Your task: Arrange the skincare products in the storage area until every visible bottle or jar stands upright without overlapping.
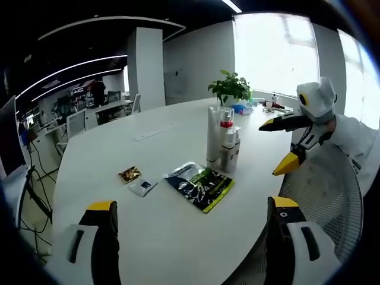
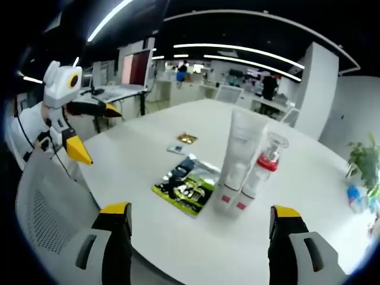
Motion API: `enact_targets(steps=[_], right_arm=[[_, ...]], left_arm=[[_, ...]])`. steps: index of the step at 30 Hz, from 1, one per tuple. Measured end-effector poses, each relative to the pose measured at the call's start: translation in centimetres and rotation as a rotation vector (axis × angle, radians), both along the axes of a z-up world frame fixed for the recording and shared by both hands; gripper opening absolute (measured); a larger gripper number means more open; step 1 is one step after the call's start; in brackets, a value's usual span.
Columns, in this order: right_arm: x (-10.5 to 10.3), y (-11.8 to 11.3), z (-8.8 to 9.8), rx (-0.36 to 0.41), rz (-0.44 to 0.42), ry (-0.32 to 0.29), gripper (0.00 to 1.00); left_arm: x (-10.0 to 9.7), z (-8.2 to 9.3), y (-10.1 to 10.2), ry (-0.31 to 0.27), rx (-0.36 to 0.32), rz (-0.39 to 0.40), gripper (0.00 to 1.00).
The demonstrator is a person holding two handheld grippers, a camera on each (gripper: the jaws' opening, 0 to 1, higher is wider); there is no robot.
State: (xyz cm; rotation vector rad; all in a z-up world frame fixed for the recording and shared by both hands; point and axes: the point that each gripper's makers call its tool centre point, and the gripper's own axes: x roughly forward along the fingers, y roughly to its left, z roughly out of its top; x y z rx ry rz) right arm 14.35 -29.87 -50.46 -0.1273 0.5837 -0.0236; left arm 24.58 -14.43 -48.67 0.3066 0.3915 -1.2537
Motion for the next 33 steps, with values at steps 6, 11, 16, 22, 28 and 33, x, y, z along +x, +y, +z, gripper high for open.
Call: enact_targets(steps=[6, 11, 16, 22, 28, 33], right_arm=[[0.1, -0.1, -0.4, 0.008, -0.049, 0.003, 0.99], [0.0, 0.5, -0.2, 0.017, -0.071, 0.007, 0.99], [0.3, 1.1, 0.5, 0.006, -0.061, 0.007, 0.99], [0.9, 2.7, 0.6, 0.019, 0.005, 0.013, 0.99], [2.2, 4.1, 0.6, 0.034, 0.066, 0.012, 0.99], [3.7, 5.5, 0.9, 0.043, 0.147, 0.002, 0.99]], left_arm=[[1.3, -0.3, -0.1, 0.005, 0.002, -0.021, 0.99], [2.2, -0.8, -0.4, 0.003, 0.016, -0.047, 0.99], [3.2, -1.5, -0.6, 0.013, 0.038, -0.062, 0.99], [4.0, -1.4, -1.0, 0.011, 0.028, -0.048, 0.98], [5.4, -2.1, -1.1, 0.017, 0.039, -0.027, 0.97], [6.9, -2.9, -1.2, 0.026, 0.065, -0.018, 0.93]])
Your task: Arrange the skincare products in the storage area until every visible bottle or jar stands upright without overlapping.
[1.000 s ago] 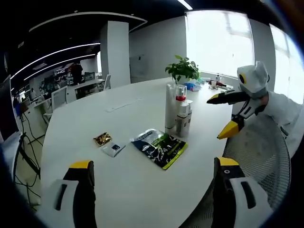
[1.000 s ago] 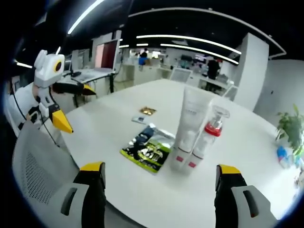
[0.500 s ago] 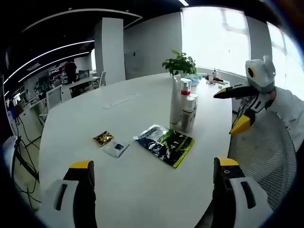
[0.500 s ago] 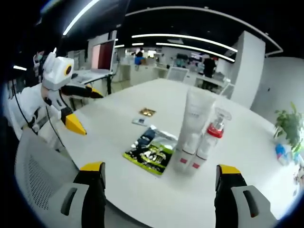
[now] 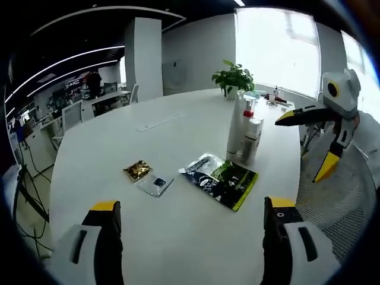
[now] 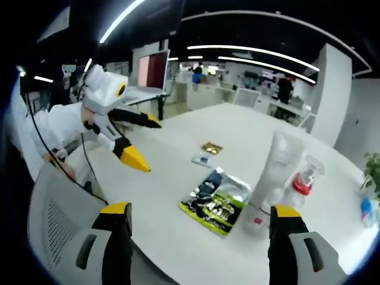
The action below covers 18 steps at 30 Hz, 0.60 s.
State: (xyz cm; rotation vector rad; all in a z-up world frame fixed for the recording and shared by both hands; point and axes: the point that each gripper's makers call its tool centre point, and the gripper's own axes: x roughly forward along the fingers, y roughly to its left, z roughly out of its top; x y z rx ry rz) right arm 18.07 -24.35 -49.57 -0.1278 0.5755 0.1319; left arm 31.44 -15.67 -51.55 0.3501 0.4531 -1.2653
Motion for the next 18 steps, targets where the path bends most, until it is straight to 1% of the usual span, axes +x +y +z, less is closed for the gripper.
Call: enact_targets(steps=[3, 5, 9, 12, 15, 18], right_arm=[[0.8, 0.7, -0.1, 0.005, 0.038, 0.000, 0.99], [1.4, 1.3, -0.2, 0.007, 0.064, -0.005, 0.99], [2.2, 2.3, -0.5, 0.019, 0.115, 0.002, 0.98], [2.8, 2.6, -1.1, 0.027, 0.146, 0.014, 0.99], [3.3, 3.0, -1.5, 0.027, 0.179, 0.021, 0.98], [3.9, 3.0, -1.9, 0.029, 0.189, 0.030, 0.96]], left_arm=[[0.9, -0.2, -0.1, 0.004, 0.009, 0.001, 0.84], [1.2, -0.4, -0.3, 0.020, 0.019, 0.007, 0.80], [2.4, -1.3, -1.4, 0.021, 0.031, 0.008, 0.76], [2.9, -2.0, -2.2, 0.017, 0.039, 0.001, 0.71], [3.5, -2.5, -3.1, 0.019, 0.047, -0.006, 0.71], [4.2, -2.9, -3.9, 0.010, 0.053, -0.019, 0.67]])
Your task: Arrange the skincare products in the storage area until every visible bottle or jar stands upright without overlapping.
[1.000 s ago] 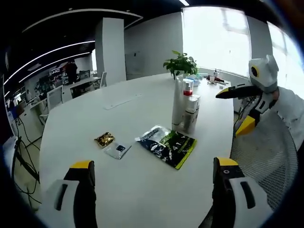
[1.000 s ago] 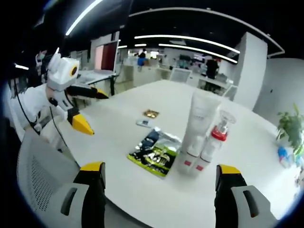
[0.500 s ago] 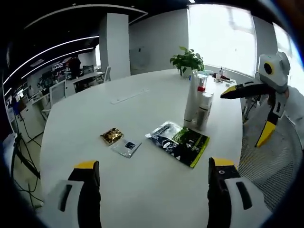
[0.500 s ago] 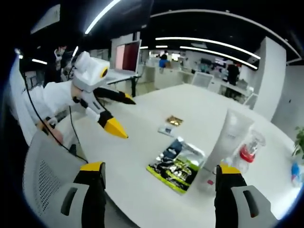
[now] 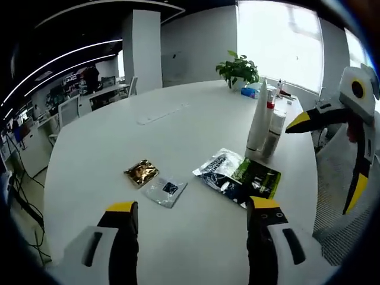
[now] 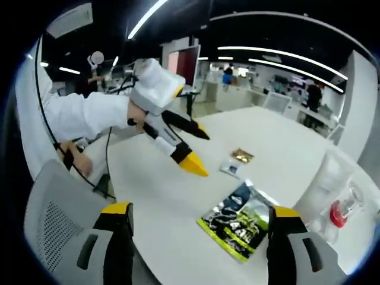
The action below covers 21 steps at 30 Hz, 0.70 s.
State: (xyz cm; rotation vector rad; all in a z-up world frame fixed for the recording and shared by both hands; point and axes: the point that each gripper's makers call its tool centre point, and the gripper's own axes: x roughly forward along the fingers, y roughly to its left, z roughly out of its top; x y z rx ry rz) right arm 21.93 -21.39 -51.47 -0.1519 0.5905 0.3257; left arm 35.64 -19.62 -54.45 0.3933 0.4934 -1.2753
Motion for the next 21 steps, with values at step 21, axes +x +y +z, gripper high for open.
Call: enact_targets(steps=[21], right_arm=[[1.1, 0.1, -0.8, 0.064, 0.010, 0.000, 0.95]], left_arm=[[4.4, -5.0, -3.0, 0.024, 0.094, -0.074, 0.59]])
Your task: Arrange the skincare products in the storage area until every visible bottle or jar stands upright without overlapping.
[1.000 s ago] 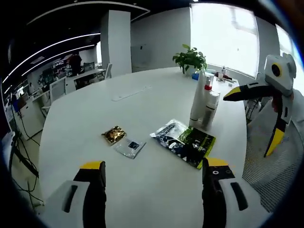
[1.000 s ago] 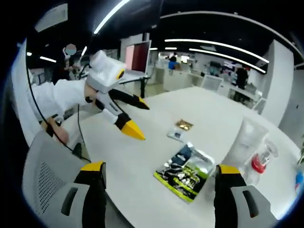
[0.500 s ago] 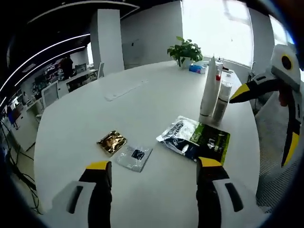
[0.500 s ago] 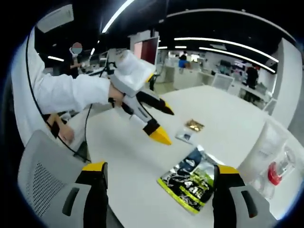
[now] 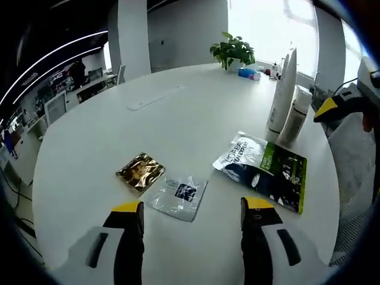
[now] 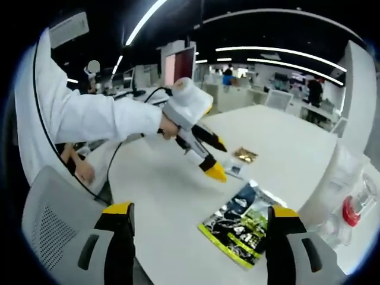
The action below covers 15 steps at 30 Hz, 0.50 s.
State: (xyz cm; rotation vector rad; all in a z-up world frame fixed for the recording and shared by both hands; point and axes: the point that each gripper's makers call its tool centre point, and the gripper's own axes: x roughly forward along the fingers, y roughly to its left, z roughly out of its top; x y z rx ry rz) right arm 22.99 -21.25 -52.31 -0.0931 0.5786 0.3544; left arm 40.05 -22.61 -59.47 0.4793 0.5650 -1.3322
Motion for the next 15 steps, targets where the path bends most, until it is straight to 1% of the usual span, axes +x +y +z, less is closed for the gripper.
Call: enact_targets(steps=[1, 4, 7, 10, 13, 14, 15], right_arm=[[0.0, 0.0, -0.1, 0.000, 0.003, 0.001, 0.95], [0.2, -0.1, -0.3, 0.004, -0.004, 0.008, 0.96], [0.4, 0.0, -0.3, 0.009, -0.001, 0.006, 0.96], [0.6, 0.1, -0.3, 0.007, 0.005, 0.006, 0.96], [0.7, 0.0, -0.4, 0.002, 0.006, 0.008, 0.96], [0.7, 0.0, -0.4, 0.003, 0.007, 0.007, 0.96], [0.7, 0.0, -0.3, 0.004, 0.009, 0.008, 0.96]], left_arm=[[0.4, -0.3, 0.0, 0.001, 0.001, 0.002, 0.59], [0.6, -0.7, -0.2, -0.014, 0.013, -0.007, 0.61], [0.6, -1.0, -0.1, 0.000, 0.028, -0.015, 0.58], [0.9, -1.7, -0.1, 0.013, 0.040, -0.017, 0.55], [0.9, -1.9, -0.3, 0.012, 0.039, -0.031, 0.56], [0.9, -1.7, -0.5, -0.003, 0.030, -0.053, 0.55], [0.9, -1.7, -0.4, -0.004, 0.035, -0.057, 0.55]])
